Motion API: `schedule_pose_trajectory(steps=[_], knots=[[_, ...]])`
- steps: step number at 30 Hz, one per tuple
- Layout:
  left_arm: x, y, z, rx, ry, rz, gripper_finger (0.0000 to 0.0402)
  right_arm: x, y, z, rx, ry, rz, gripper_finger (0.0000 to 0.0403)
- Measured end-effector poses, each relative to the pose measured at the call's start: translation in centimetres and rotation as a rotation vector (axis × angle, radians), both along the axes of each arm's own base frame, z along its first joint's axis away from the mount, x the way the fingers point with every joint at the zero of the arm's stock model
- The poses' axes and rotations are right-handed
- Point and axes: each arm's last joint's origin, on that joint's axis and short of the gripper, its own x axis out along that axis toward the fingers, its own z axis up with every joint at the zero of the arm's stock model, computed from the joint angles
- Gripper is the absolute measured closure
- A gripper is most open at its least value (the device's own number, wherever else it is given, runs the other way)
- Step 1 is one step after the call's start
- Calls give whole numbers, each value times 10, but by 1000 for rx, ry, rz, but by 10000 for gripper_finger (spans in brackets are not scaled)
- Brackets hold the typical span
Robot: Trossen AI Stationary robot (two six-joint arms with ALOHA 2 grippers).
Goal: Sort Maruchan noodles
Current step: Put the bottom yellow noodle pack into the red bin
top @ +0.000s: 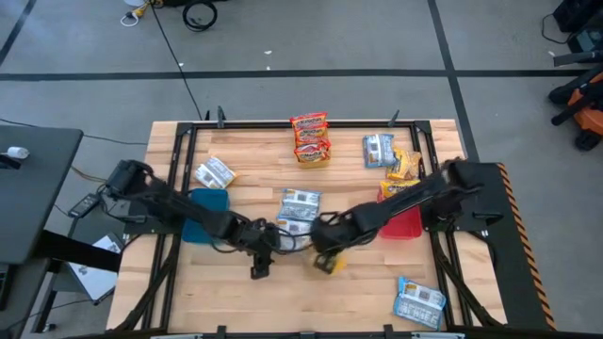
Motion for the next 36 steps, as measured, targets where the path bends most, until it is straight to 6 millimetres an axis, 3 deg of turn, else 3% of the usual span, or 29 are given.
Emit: schedule_pose_trajectory(steps=[4,8,16,21,27,36], knots=[[-11,8,27,-1,-59,63,194,-49,-13,40,-264,109,97,396],[-15,13,49,-5,-166,146,194,-84,-23,66,-472,158,188,396],[-13,16,64,-55,-298,323,194,-141,-36,84,-656,331,300,395],[-12,17,66,-76,-335,407,194,-165,-38,72,-631,365,401,395],[-10,17,69,-125,-369,483,194,-183,-39,35,-645,514,527,395],[-9,17,69,-149,-375,497,194,-178,-34,-10,-676,578,681,395]])
